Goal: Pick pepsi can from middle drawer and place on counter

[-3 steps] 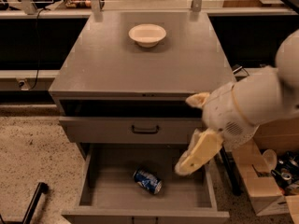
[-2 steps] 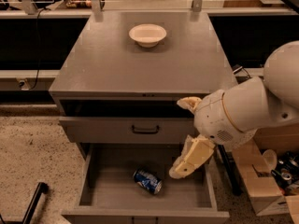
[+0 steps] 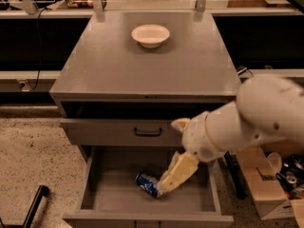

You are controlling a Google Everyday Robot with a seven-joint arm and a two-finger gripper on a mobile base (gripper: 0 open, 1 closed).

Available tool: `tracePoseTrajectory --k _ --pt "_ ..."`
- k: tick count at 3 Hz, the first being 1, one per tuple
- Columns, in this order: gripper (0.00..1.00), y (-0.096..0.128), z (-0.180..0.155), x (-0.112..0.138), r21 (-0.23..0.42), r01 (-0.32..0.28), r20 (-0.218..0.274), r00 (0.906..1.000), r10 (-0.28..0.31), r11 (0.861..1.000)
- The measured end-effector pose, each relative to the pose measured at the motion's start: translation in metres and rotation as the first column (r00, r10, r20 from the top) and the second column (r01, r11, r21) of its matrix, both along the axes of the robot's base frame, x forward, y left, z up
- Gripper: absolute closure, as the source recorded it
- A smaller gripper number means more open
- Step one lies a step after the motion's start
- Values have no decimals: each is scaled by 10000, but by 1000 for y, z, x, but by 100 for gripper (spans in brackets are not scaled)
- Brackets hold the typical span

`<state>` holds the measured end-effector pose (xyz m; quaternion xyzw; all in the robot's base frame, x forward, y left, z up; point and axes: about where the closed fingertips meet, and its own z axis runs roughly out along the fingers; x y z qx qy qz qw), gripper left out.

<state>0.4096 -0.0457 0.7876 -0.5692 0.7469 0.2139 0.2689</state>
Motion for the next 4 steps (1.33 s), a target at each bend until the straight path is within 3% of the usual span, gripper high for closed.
tracePoseTrajectory --k 1,2,3,4 --pt "0 7 -67 -22 1463 820 -443 9961 -763 9858" --pt "0 -4 -91 -13 1271 864 1246 9869 -1024 9881" --pt "0 -11 -87 7 1069 1099 2138 9681 -1308 9882" --pt "0 4 -111 11 1226 656 1531 9846 -842 9903"
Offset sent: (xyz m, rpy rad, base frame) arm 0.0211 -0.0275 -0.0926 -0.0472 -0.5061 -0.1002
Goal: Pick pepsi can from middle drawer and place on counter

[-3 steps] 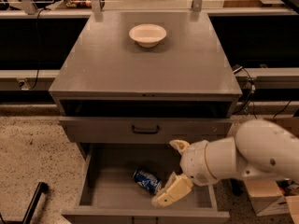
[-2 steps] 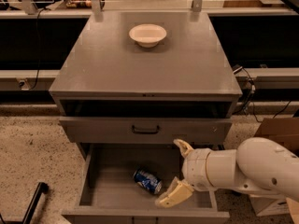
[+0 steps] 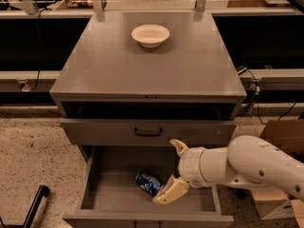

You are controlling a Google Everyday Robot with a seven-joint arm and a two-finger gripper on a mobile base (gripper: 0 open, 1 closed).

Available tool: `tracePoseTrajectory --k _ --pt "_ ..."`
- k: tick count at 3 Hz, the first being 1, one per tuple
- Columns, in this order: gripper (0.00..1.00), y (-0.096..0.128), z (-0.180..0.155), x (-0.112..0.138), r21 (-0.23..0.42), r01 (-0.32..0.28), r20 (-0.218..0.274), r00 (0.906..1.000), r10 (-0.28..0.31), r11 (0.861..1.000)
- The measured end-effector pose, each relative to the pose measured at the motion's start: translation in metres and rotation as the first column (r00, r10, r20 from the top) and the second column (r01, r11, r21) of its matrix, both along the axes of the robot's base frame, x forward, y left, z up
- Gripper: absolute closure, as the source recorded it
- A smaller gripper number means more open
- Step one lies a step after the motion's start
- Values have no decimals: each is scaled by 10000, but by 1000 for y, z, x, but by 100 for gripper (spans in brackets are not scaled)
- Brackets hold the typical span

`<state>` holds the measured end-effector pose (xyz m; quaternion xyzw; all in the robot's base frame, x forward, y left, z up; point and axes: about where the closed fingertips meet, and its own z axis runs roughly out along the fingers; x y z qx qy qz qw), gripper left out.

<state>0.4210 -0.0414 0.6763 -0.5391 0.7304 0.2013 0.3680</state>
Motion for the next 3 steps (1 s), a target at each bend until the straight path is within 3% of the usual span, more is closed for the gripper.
tracePoseTrajectory --k 1,2,3 --pt "0 35 -49 -4 930 -518 -353 9978 553 9943" --pt "0 59 -104 2 1090 -519 82 9986 513 9927" --pt "0 58 -121 16 1101 76 229 9997 -101 9939"
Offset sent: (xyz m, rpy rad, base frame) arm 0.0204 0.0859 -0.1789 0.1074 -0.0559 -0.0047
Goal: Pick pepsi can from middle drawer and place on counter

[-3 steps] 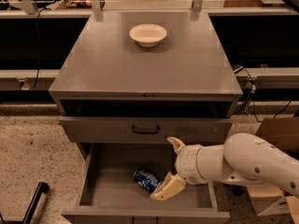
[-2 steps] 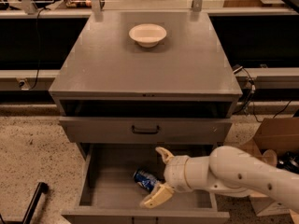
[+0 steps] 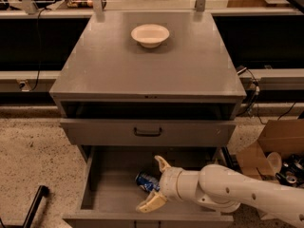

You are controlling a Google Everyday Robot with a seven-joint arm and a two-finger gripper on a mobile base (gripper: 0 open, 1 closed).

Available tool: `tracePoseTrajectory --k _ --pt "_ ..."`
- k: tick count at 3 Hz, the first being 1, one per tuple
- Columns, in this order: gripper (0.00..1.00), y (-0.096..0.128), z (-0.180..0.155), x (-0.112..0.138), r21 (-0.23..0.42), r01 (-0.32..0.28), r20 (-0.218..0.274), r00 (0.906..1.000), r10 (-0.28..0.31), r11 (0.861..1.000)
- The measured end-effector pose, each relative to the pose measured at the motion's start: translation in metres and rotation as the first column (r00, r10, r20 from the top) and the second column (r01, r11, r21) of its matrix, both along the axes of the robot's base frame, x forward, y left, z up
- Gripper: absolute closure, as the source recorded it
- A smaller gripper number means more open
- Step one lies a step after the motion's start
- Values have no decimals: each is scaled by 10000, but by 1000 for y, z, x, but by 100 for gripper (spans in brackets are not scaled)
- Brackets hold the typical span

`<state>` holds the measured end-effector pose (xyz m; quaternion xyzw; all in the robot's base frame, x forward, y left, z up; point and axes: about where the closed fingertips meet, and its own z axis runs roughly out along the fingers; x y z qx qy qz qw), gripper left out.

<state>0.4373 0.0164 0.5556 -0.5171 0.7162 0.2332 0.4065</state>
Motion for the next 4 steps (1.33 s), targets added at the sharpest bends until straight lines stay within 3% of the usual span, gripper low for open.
tracePoseTrajectory --k 1,2,3,4 --pt "0 4 -16 5 88 -211 -629 9978 216 9997" --pt "0 19 -58 15 364 -313 -1187 9923 354 9988" --pt "0 24 -97 21 388 176 -1473 9890 -117 9991" --pt "13 17 -120 24 157 902 -1533 9844 -867 9958"
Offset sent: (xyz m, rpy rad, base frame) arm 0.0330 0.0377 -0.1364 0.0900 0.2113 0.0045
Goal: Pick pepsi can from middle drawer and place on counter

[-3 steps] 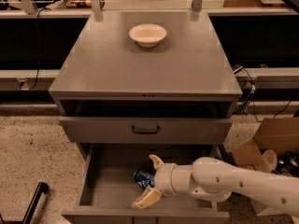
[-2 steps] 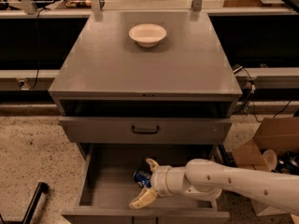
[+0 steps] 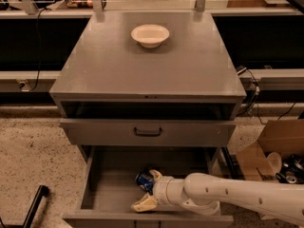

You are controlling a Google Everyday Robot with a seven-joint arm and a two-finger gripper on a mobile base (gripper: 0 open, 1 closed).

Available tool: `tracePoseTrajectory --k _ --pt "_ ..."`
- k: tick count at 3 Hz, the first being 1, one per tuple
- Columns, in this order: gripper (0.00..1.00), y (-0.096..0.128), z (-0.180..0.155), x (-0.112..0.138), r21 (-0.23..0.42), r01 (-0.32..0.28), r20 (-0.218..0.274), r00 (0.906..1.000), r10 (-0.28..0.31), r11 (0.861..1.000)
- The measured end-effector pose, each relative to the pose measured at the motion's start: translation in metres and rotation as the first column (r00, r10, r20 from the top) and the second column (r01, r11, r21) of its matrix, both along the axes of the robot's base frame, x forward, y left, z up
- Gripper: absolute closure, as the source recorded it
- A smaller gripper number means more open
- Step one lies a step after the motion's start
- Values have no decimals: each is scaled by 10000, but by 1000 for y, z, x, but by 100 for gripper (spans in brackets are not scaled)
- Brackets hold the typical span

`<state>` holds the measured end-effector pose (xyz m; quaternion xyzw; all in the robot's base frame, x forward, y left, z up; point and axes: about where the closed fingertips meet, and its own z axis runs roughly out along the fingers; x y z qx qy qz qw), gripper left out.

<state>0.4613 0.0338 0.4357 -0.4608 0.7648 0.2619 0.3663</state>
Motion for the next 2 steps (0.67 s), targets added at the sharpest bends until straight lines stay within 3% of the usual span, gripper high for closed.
tracePoseTrajectory --k 1,2 --pt "31 -23 -9 3 -288 816 96 9966 -813 9963" --pt "36 -50 -11 2 -222 1552 257 9876 -1547 9876"
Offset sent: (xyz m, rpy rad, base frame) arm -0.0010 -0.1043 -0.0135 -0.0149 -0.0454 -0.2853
